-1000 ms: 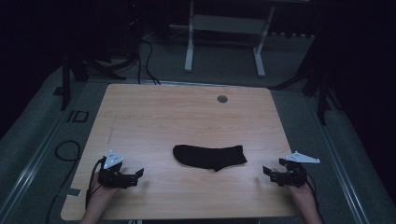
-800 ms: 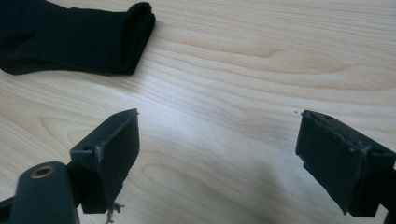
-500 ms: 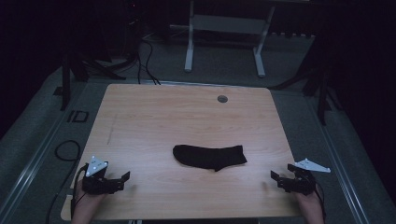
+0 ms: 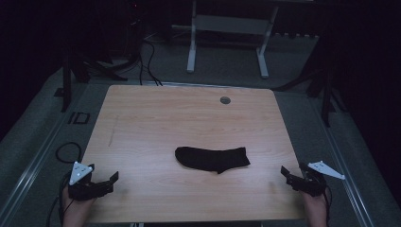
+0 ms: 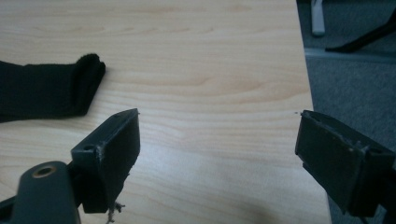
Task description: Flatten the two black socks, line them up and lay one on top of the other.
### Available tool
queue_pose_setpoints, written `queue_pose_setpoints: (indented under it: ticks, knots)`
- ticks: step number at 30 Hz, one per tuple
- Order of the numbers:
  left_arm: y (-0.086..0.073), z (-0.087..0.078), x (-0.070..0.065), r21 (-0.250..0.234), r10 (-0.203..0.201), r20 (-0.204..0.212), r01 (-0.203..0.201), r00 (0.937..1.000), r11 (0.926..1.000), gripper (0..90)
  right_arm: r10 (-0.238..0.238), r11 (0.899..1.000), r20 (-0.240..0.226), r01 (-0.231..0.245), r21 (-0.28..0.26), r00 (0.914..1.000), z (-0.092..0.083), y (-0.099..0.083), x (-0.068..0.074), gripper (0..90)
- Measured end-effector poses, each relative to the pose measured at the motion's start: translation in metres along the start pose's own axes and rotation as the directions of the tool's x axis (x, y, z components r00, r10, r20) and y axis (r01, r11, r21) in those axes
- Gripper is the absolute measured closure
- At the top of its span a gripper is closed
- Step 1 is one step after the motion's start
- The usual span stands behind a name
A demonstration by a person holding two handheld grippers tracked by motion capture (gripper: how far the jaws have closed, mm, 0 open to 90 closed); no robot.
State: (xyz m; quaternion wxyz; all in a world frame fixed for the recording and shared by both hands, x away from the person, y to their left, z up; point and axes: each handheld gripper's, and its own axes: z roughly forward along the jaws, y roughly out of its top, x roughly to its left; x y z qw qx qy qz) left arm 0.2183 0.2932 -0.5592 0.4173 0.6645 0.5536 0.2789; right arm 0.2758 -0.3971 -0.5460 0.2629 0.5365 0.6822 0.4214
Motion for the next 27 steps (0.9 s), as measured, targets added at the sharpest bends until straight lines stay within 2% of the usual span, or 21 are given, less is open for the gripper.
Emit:
queue_pose_setpoints:
  ticks: [1,3,5,9,27]
  knots:
    - [0.0,0.0,0.0,0.0,0.0,0.0,0.0,1.0,1.0,2.5,0.002,1.0,0.002,-0.002,-0.008,1.0,0.0,0.0,0.0,13.9]
    - [0.0,0.001,0.001,-0.022,-0.011,-0.028,0.01,0.9996,0.9997,2.5,0.014,1.0,0.004,-0.014,-0.013,0.9999,-0.001,-0.002,0.001,13.9]
    - [-0.001,0.001,0.001,-0.029,-0.019,-0.027,0.018,0.9995,0.9994,2.5,0.0,1.0,0.019,0.0,-0.011,0.9998,0.001,-0.004,0.002,14.1]
    - [-0.002,0.001,0.001,-0.039,-0.025,-0.06,0.023,0.9979,0.999,2.5,-0.001,1.0,0.036,0.001,0.007,0.9993,0.004,-0.008,0.003,14.1]
    - [-0.002,0.006,-0.002,-0.029,-0.008,-0.074,0.006,0.9972,0.9995,2.5,0.034,0.999,0.071,-0.034,0.007,0.9969,0.006,-0.013,-0.003,14.2]
